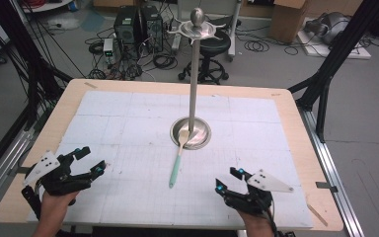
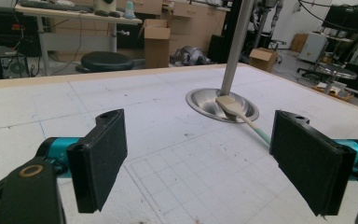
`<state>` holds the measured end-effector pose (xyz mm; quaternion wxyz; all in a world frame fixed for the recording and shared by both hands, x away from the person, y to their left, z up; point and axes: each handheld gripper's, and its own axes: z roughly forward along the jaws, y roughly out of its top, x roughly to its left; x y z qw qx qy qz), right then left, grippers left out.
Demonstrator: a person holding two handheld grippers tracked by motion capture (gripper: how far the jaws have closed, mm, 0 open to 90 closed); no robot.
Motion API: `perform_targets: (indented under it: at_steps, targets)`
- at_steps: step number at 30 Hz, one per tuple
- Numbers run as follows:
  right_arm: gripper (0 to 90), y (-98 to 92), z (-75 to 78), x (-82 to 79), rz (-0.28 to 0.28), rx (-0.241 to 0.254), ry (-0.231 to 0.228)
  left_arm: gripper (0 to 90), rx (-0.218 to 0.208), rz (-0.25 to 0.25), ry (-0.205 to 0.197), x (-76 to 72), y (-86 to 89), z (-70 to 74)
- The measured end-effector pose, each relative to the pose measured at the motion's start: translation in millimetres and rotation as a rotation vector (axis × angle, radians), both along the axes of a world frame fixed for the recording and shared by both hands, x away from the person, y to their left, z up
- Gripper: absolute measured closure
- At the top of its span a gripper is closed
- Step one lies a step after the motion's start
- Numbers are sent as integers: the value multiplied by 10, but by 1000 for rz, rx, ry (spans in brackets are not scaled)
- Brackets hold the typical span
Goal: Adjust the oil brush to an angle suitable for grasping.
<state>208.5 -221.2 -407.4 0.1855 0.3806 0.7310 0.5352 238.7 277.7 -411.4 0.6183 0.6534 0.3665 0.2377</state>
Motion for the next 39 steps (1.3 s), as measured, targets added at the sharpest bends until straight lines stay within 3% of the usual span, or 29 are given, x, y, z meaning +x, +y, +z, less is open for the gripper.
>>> perform_targets:
  at_steps: [4,6,10,11,12,13,17,18,21,25,39]
  targets:
    - [551,279,-60,87,100,-49,31,193,-2,3,-2,-2,18,1]
    - [696,483,-135,175,156,-120,71,194,-4,5,0,0,22,-1]
    - [805,674,-213,263,192,-177,115,194,-2,4,-3,9,32,-2]
    - [851,787,-258,316,203,-213,140,194,-3,6,-2,11,33,-3]
    - [851,787,-258,316,203,-213,140,194,-7,7,-2,13,32,-3]
    - [871,893,-293,372,217,-250,164,194,-8,7,-2,15,34,-3]
    - [883,1047,-318,456,227,-311,186,194,-13,8,-1,21,44,-2]
    - [889,1126,-327,503,237,-347,201,194,-14,8,-1,22,46,-2]
    - [889,1177,-342,534,236,-374,211,194,-11,8,-3,22,56,-1]
    - [889,1199,-344,550,246,-351,228,194,-15,8,-2,21,58,-1]
    - [889,1551,-322,597,318,-384,220,194,-18,17,4,28,68,-2]
